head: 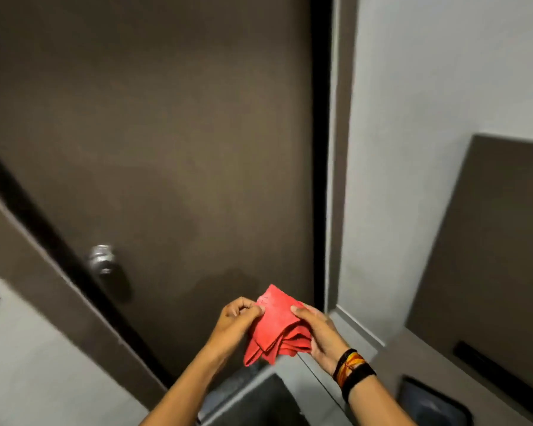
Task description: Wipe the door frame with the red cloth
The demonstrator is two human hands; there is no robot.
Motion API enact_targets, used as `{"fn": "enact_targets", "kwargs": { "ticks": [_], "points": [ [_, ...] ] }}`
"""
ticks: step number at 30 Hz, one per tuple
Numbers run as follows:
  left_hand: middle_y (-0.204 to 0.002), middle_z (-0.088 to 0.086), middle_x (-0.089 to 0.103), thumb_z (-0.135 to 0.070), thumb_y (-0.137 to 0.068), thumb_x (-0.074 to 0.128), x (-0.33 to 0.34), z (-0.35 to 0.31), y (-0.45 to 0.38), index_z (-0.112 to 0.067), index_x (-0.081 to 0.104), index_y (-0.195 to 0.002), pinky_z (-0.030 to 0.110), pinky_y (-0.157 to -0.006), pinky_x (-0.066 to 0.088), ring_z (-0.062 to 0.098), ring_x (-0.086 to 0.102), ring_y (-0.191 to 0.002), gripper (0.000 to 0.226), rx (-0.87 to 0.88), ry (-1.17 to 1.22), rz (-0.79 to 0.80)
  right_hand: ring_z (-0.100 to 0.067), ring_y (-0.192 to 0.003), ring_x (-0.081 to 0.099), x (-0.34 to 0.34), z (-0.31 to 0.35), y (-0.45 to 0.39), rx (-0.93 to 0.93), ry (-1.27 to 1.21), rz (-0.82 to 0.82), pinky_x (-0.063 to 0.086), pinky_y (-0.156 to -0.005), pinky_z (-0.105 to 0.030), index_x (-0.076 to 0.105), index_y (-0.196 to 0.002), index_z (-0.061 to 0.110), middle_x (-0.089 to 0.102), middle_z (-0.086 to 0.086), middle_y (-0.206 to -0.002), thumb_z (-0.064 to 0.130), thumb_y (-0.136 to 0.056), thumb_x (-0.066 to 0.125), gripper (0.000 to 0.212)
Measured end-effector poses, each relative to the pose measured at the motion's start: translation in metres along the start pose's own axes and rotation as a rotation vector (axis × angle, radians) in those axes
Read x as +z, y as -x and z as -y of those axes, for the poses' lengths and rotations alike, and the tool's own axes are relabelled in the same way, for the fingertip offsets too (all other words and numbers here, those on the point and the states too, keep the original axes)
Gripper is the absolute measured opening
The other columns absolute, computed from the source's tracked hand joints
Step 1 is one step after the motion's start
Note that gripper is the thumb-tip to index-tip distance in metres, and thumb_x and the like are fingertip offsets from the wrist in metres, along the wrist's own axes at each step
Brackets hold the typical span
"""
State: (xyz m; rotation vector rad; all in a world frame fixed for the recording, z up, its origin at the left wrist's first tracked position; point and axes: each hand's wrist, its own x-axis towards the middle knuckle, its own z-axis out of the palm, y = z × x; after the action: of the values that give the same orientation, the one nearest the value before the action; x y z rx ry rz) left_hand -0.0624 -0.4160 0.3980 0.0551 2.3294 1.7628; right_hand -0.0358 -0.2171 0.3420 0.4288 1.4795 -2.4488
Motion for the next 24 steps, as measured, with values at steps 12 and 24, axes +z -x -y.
{"fn": "enact_targets", "kwargs": {
  "ticks": [12, 24],
  "points": [
    [-0.081, 0.015, 0.064, -0.003, -0.085, 0.076, 0.343, 0.193, -0.038, -0.013, 0.059, -0.074, 0.056, -0.090, 0.060, 0.026, 0.060, -0.079, 0.022, -0.554, -0.147, 0.358, -0.035, -0.108, 0.068, -0.319, -0.119, 0.011, 0.282, 0.315, -0.891, 0.050, -0.089, -0.031, 0.073, -0.106, -0.002, 0.073, -0.023, -0.113, 0.006, -0.096, 0.055, 0.022],
    [-0.129, 0.022, 0.070, -0.001, -0.095, 0.048, 0.501, 0.309, -0.072, -0.009, 0.069, -0.128, 0.044, -0.104, 0.056, 0.041, 0.067, -0.116, 0.039, -0.666, -0.177, 0.554, -0.038, -0.108, 0.068, -0.487, -0.209, -0.034, 0.451, 0.406, -1.117, 0.052, -0.091, -0.038, 0.071, -0.110, 0.005, 0.072, -0.022, -0.114, 0.012, -0.098, 0.052, 0.023]
  ]
}}
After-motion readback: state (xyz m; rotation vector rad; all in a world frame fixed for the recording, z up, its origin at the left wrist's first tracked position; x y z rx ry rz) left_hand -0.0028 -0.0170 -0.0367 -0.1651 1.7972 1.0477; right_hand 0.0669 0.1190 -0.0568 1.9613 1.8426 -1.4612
